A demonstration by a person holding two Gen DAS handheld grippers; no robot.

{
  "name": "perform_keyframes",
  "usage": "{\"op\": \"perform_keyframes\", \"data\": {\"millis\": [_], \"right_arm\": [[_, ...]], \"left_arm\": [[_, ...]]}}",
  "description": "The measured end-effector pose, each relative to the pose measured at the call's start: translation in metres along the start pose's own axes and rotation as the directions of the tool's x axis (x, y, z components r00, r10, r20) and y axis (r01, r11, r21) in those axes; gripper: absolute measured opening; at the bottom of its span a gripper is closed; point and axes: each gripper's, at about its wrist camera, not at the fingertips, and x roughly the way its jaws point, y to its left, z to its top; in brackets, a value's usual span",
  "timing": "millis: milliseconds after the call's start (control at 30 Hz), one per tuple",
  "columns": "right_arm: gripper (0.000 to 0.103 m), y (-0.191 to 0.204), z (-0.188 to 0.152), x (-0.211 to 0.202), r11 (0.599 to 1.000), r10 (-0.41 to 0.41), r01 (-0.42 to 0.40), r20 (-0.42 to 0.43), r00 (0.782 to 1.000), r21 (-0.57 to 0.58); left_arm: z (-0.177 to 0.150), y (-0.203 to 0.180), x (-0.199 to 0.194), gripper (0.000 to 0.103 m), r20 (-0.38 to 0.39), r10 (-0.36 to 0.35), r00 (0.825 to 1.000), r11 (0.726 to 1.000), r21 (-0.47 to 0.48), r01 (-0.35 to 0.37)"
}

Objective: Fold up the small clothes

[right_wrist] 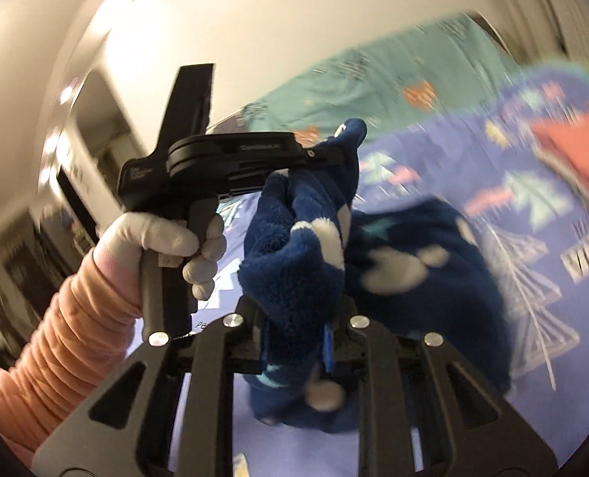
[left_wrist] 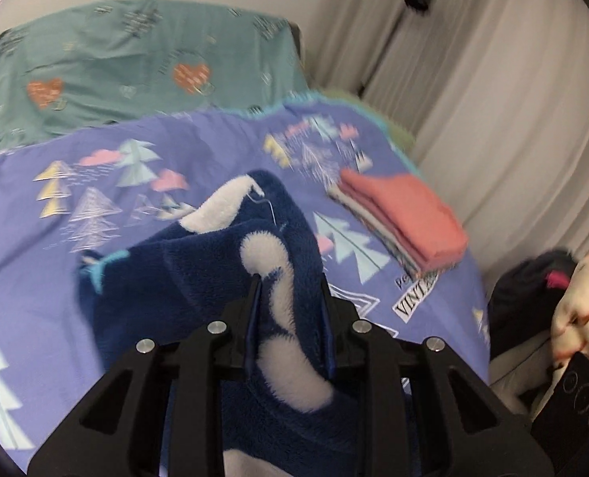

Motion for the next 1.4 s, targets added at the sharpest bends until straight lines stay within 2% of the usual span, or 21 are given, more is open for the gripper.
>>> {"op": "perform_keyframes", "data": {"millis": [100,200,267,400,433,467,533,600,667,700,733,800,867,900,967,1100,1200,1267,1300,1333,1400], "right_arm": [[0.019,-0.051,-0.009,-0.010,0.990,0.005,-0.001,-0.033,0.999,0.139],[0.019,-0.100,-0.029,-0.008,0.956,0.023,0.008,-0.104,0.994,0.292],[0.020,-0.120,-0.046,-0.007,0.934,0.039,0.013,-0.139,0.990,0.356],[0.026,-0.135,-0.057,-0.009,0.920,0.092,-0.028,-0.145,0.985,0.390],[0.033,-0.134,-0.055,-0.010,0.926,0.095,-0.034,-0.146,0.985,0.377],[0.047,-0.134,-0.053,-0.009,0.930,0.095,-0.034,-0.151,0.984,0.367],[0.059,-0.131,-0.049,-0.007,0.933,0.117,-0.054,-0.158,0.980,0.355],[0.059,-0.128,-0.044,-0.004,0.924,0.157,-0.089,-0.155,0.975,0.371],[0.056,-0.125,-0.038,-0.001,0.920,0.159,-0.092,-0.150,0.976,0.380],[0.048,-0.124,-0.036,0.002,0.925,0.135,-0.070,-0.153,0.979,0.373],[0.036,-0.124,-0.035,0.004,0.933,0.090,-0.025,-0.167,0.982,0.360],[0.028,-0.127,-0.036,0.000,0.918,0.116,-0.053,-0.138,0.984,0.394],[0.021,-0.126,-0.035,-0.013,0.927,0.103,-0.060,-0.098,0.990,0.372],[0.021,-0.126,-0.032,-0.017,0.935,0.090,-0.055,-0.086,0.992,0.349],[0.020,-0.123,-0.030,-0.023,0.946,0.079,-0.051,-0.075,0.994,0.321],[0.020,-0.129,-0.036,-0.034,0.959,0.010,0.008,-0.063,0.998,0.284],[0.024,-0.155,-0.052,-0.012,0.939,-0.001,0.056,-0.161,0.987,0.338],[0.029,-0.161,-0.061,-0.005,0.927,0.039,0.030,-0.175,0.984,0.374],[0.031,-0.157,-0.060,-0.006,0.934,0.036,0.027,-0.170,0.985,0.355],[0.034,-0.150,-0.058,-0.008,0.947,0.015,0.040,-0.169,0.986,0.319],[0.035,-0.142,-0.053,-0.012,0.962,-0.034,0.078,-0.167,0.985,0.262]], "left_arm": [[-0.007,-0.022,0.055,0.027,-0.088,0.003,0.996,0.999,0.054,0.001],[-0.023,-0.032,0.102,0.032,-0.183,-0.013,0.983,0.999,0.048,0.022],[-0.029,-0.038,0.113,0.034,-0.200,-0.023,0.979,0.998,0.056,0.035],[-0.033,-0.058,0.113,0.050,-0.191,-0.007,0.982,0.990,0.139,0.034],[-0.033,-0.059,0.112,0.050,-0.187,0.002,0.982,0.988,0.153,0.027],[-0.034,-0.060,0.111,0.050,-0.184,0.010,0.983,0.986,0.164,0.020],[-0.033,-0.060,0.110,0.050,-0.174,0.008,0.985,0.986,0.164,0.021],[-0.032,-0.057,0.108,0.050,-0.167,0.005,0.986,0.988,0.155,0.021],[-0.032,-0.059,0.109,0.051,-0.164,0.010,0.986,0.988,0.156,0.016],[-0.031,-0.059,0.108,0.052,-0.163,0.016,0.987,0.987,0.157,0.010],[-0.030,-0.060,0.106,0.052,-0.157,0.020,0.987,0.988,0.156,0.005],[-0.024,-0.060,0.089,0.052,-0.120,0.001,0.993,0.989,0.147,0.017],[-0.014,-0.061,0.058,0.054,-0.041,-0.019,0.999,0.986,0.164,0.025],[-0.012,-0.060,0.048,0.058,-0.013,-0.012,1.000,0.984,0.179,0.015],[-0.007,-0.053,0.019,0.060,0.043,0.029,0.999,0.977,0.210,-0.038],[-0.016,-0.027,-0.007,0.060,0.046,0.097,0.994,0.970,0.220,-0.105],[-0.038,-0.005,0.011,0.060,-0.052,0.152,0.987,0.966,0.221,-0.137],[-0.052,-0.001,0.029,0.062,-0.065,0.192,0.979,0.951,0.257,-0.169],[-0.061,-0.003,0.043,0.062,-0.070,0.257,0.964,0.924,0.312,-0.223],[-0.063,-0.004,0.050,0.062,-0.073,0.280,0.957,0.913,0.329,-0.242],[-0.060,-0.002,0.055,0.063,-0.080,0.270,0.960,0.925,0.298,-0.236]]}}
